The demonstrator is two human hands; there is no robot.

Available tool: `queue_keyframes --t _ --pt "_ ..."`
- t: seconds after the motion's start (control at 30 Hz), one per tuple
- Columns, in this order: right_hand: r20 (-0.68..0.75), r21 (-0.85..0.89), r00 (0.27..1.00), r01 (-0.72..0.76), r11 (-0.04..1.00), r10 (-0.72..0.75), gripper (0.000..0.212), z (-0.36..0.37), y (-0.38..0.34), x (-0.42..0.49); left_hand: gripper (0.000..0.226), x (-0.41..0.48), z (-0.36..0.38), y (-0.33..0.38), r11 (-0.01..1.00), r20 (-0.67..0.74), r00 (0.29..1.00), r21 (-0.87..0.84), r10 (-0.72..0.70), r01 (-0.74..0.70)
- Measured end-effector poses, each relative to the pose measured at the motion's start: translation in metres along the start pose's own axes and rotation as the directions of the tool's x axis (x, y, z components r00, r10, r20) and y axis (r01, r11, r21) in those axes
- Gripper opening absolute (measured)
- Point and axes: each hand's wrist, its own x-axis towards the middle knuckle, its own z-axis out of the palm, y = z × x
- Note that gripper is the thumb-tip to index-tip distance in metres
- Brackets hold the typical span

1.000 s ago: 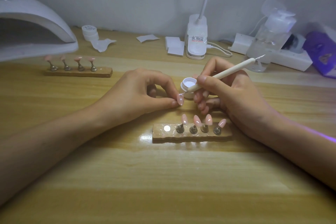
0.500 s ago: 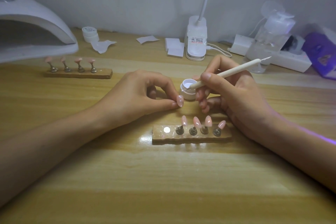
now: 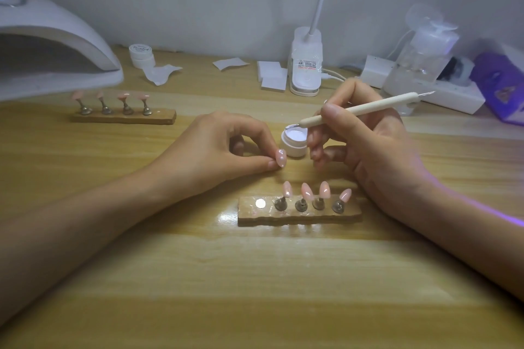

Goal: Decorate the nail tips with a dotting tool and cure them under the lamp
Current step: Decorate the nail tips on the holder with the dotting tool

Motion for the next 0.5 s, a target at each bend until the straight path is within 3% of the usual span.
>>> queue_keyframes --t 0.5 --pt "0.028 -0.103 0.994 -0.105 0.989 0.108 0.021 0.0008 0.003 0.0002 0.023 0.0005 0.0013 0.005 1.0 0.01 1.0 -0.021 0.002 -0.002"
